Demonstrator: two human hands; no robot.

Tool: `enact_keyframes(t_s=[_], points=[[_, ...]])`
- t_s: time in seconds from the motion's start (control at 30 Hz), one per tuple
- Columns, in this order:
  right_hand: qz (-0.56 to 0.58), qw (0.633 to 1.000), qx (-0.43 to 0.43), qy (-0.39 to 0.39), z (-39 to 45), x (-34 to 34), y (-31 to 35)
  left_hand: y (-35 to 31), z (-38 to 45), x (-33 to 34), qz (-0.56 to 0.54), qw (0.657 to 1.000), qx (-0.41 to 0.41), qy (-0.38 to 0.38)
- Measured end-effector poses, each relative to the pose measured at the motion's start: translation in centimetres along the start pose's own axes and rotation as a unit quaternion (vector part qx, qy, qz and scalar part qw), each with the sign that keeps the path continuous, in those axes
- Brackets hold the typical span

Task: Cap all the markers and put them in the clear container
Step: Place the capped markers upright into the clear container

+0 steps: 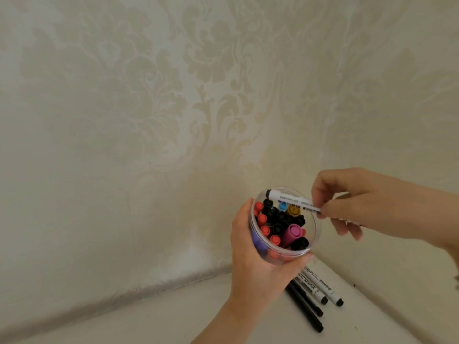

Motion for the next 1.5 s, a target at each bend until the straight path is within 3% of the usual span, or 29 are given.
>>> enact_keyframes(t_s=[0.17,0.4,0.5,0.57,0.63,0.77,0.97,1.13,1.37,1.5], points=[[-0.01,1.0,-0.007,0.01,0.0,0.0,0.6,-0.2,-0.1,0.0,0.006,1.0,0.005,-0.006],[-0.175,0.984,0.022,-0.03,0.7,0.3,1.9,-0.2,-0.5,0.7,0.035,0.999,0.034,0.026],[-0.252,0.967,-0.009,-0.045,2.1,2.7,1.8,-0.7,-0.9,1.1,0.079,0.994,0.077,0.024],[-0.275,0.96,-0.034,-0.049,2.9,4.4,1.3,-0.3,-0.6,0.9,0.059,0.997,0.055,0.022],[-0.239,0.97,-0.038,-0.032,3.0,5.2,0.9,0.3,-0.5,0.7,0.051,0.998,0.036,0.022],[-0.048,0.998,-0.028,-0.022,1.5,3.5,0.6,0.8,-0.4,0.7,0.016,0.999,0.016,0.04],[-0.253,0.966,-0.057,-0.023,3.3,5.7,-0.2,0.4,-0.6,1.0,-0.005,0.999,0.008,0.039],[-0.081,0.992,-0.075,-0.056,2.0,4.2,-0.5,0.6,-0.4,0.7,0.006,0.999,0.006,0.042],[-0.232,0.964,-0.116,-0.053,3.2,6.2,-0.5,1.0,-0.6,1.0,-0.006,0.999,-0.005,0.054],[-0.105,0.984,-0.128,-0.062,1.7,4.9,-0.6,1.3,-0.5,1.1,-0.024,0.998,-0.011,0.058]])
Point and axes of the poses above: each hand's wrist, its own z-axis towards the middle knuckle, its own x-axis out of the palm, y = z × x, the point moved 7 cm from there along z, towards the middle knuckle, and after that the axes turned 14 degrees about -x, right-handed, at the moved point
